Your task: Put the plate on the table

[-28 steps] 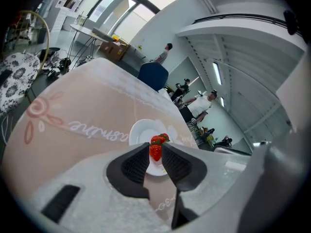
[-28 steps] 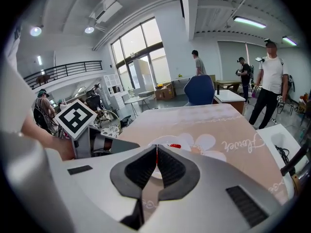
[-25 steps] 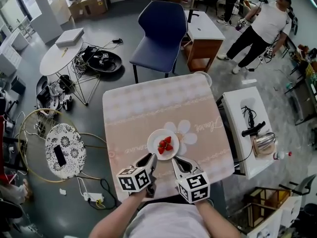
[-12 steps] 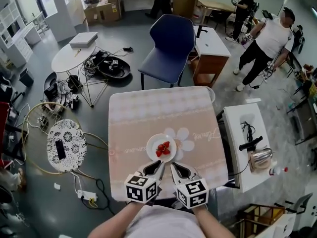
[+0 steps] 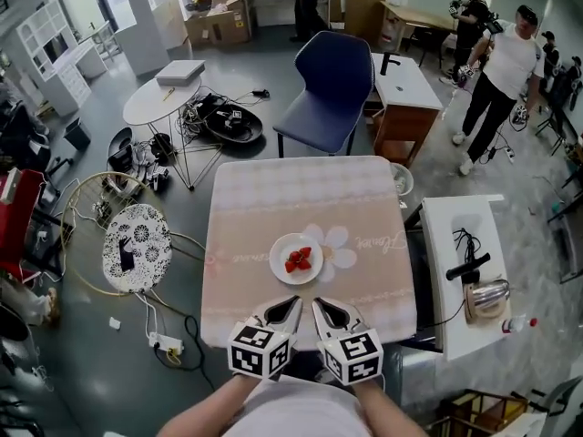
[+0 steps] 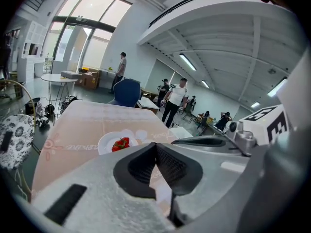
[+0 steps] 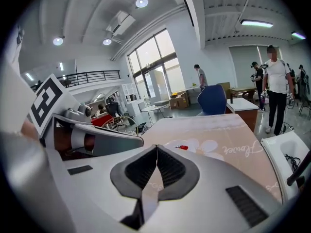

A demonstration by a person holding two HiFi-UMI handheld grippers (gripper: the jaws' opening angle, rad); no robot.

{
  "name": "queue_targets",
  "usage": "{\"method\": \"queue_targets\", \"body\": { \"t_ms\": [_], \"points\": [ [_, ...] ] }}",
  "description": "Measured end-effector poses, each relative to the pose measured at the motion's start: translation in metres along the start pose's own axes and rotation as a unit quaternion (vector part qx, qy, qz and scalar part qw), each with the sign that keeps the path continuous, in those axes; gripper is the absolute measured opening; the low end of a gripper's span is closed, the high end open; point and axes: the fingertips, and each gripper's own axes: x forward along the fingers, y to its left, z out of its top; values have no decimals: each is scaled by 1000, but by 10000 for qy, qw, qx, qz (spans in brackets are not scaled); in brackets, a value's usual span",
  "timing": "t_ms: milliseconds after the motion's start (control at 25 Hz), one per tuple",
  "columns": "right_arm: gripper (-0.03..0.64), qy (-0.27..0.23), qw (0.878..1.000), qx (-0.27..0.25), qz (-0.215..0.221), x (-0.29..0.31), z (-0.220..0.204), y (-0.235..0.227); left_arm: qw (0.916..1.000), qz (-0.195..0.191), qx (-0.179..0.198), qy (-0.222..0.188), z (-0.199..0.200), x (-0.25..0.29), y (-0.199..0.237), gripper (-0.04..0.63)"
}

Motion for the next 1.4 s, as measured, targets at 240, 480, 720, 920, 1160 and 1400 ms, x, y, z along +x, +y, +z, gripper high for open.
{"method": "queue_targets", "body": {
  "t_ms": [240, 480, 720, 920, 1160, 1400],
  "points": [
    [4, -137, 9994, -21, 327, -18, -4, 15, 9995, 276, 136, -67, -9, -22, -20, 6],
    [3, -240, 9987, -49, 455, -33, -10, 26, 9984, 512, 191, -123, -22, -39, -31, 5],
    [3, -212, 9983, -144, 526, -46, -18, 31, 9977, 598, 235, -193, -27, -44, -40, 5],
    [3, -256, 9984, -136, 480, -51, -16, 32, 9977, 603, 232, -197, -29, -46, -43, 5],
    [3, -261, 9985, -144, 459, -50, -14, 33, 9976, 612, 259, -181, -29, -47, -41, 5],
    [3, -250, 9986, -119, 448, -48, -16, 33, 9977, 605, 263, -153, -30, -45, -38, 5]
  ]
}}
